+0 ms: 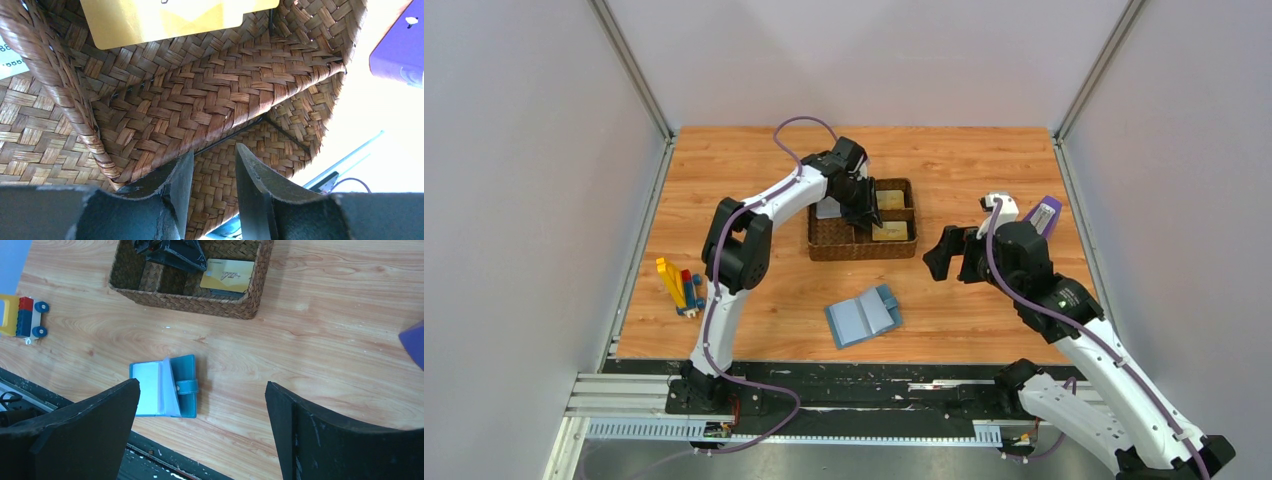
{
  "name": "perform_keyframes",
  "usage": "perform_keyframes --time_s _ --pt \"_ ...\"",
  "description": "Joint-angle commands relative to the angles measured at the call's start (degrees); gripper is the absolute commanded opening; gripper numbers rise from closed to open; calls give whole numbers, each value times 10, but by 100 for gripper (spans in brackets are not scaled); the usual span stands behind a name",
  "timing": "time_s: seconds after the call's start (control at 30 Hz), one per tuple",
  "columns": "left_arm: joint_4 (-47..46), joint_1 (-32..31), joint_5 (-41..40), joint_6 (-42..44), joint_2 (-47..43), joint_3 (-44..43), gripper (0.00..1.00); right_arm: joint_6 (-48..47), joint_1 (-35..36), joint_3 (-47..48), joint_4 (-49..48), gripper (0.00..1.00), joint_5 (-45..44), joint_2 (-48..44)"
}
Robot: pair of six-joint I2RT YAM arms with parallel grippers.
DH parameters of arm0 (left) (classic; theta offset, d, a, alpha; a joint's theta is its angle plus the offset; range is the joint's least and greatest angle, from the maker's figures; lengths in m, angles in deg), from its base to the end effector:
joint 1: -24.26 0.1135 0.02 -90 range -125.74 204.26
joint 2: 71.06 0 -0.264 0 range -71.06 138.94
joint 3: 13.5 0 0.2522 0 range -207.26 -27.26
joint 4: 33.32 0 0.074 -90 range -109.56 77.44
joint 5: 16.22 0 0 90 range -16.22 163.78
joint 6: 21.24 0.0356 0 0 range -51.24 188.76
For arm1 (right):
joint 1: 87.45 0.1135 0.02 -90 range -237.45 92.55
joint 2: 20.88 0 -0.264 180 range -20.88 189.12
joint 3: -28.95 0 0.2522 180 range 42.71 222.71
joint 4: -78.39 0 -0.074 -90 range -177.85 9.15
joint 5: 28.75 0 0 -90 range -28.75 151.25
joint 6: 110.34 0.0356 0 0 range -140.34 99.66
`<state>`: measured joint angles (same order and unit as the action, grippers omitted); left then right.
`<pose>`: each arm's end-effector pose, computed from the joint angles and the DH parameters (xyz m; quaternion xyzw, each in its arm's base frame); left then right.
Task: Take the credit cards out of the card holder
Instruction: Move the storage box to the center of the board.
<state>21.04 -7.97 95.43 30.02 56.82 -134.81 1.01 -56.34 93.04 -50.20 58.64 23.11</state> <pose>0.4030 -0.2696 0.1994 -0.0069 0.9519 -0.2911 0.0952 0.1383 0.0815 0.3266 -0.0630 0.8692 0.1987 0.4483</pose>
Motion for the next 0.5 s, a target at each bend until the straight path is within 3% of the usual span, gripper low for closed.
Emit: perform_keyframes --time_s 0.0,0.47 --pt "-23 -3 -34 -4 -20 1 45 -8 2 4 1 100 -11 -18" --pt "1 -12 -96 26 9 -53 45 -15 2 -1 5 100 -19 -14"
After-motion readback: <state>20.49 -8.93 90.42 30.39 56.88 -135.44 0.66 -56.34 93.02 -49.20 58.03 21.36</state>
